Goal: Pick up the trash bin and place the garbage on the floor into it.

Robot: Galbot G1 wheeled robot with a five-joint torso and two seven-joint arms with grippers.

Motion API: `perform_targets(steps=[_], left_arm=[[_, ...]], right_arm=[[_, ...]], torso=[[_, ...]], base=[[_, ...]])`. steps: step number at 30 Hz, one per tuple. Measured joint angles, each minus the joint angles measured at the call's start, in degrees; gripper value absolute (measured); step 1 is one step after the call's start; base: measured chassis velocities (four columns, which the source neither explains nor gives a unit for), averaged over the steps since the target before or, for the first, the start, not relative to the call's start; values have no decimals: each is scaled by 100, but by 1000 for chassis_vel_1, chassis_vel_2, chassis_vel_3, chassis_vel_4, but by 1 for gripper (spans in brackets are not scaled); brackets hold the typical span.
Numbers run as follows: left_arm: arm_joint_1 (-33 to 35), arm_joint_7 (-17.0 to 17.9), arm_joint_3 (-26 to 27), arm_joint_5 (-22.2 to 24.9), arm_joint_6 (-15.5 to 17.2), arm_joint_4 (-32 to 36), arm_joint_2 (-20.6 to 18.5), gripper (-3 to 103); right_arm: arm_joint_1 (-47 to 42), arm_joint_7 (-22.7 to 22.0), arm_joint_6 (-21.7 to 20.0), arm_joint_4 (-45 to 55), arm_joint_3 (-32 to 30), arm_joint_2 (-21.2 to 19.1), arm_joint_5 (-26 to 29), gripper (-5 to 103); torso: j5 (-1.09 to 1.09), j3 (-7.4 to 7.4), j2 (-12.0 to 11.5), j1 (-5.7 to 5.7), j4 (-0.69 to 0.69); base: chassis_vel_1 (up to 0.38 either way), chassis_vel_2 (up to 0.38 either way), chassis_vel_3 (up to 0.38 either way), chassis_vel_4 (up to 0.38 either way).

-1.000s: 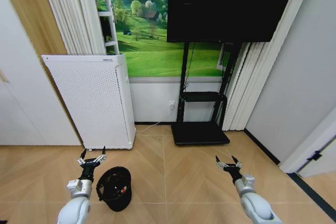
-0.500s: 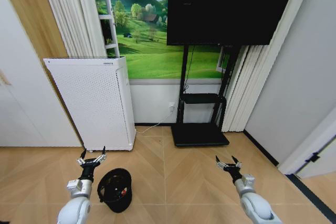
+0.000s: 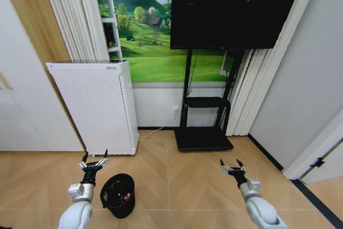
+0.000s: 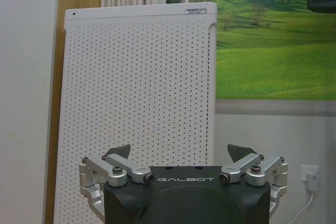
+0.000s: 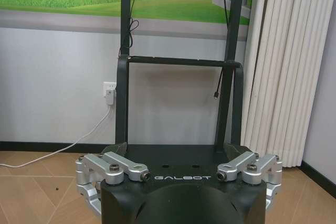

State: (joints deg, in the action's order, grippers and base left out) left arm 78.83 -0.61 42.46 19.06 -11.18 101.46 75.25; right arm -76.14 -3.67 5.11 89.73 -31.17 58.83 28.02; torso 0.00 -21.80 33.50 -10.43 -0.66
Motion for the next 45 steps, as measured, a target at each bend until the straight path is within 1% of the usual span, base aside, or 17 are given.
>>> perform_targets(steps=[3,8,10,12,13,17,20,23,26,29,36,45], left_arm=[[0,0,0,0,0,0,0,100],[0,0,0,0,0,0,0,100],[0,0,0,0,0,0,0,100],[0,0,0,0,0,0,0,100],[0,0,0,0,0,0,0,100],[0,-1,0,0,0,0,0,100],[0,0,0,0,0,0,0,100],[0,0,0,0,0,0,0,100],[0,0,0,0,0,0,0,100],[0,0,0,0,0,0,0,100],[0,0,0,0,0,0,0,100],[0,0,0,0,0,0,0,100]], right_arm=[[0,0,0,0,0,0,0,100],[0,0,0,0,0,0,0,100],[0,0,0,0,0,0,0,100],[0,0,0,0,0,0,0,100],[0,0,0,0,0,0,0,100],[0,0,0,0,0,0,0,100],[0,0,0,0,0,0,0,100],[0,0,0,0,0,0,0,100],[0,0,0,0,0,0,0,100],[0,0,0,0,0,0,0,100],[0,0,0,0,0,0,0,100],[0,0,0,0,0,0,0,100]], torso=[[0,-57,95,-36,0],[0,-110,179,-69,0],[0,-154,254,-99,0],[0,-158,260,-102,0],[0,-195,329,-131,0],[0,-241,402,-160,0],[0,-313,521,-208,0],[0,-330,548,-218,0],[0,-404,670,-266,0],[0,-428,711,-283,0],[0,-542,908,-365,0],[0,-559,944,-385,0]], base=[[0,0,0,0],[0,0,0,0],[0,0,0,0],[0,0,0,0],[0,0,0,0],[0,0,0,0],[0,0,0,0],[0,0,0,0],[0,0,0,0],[0,0,0,0],[0,0,0,0],[0,0,0,0]])
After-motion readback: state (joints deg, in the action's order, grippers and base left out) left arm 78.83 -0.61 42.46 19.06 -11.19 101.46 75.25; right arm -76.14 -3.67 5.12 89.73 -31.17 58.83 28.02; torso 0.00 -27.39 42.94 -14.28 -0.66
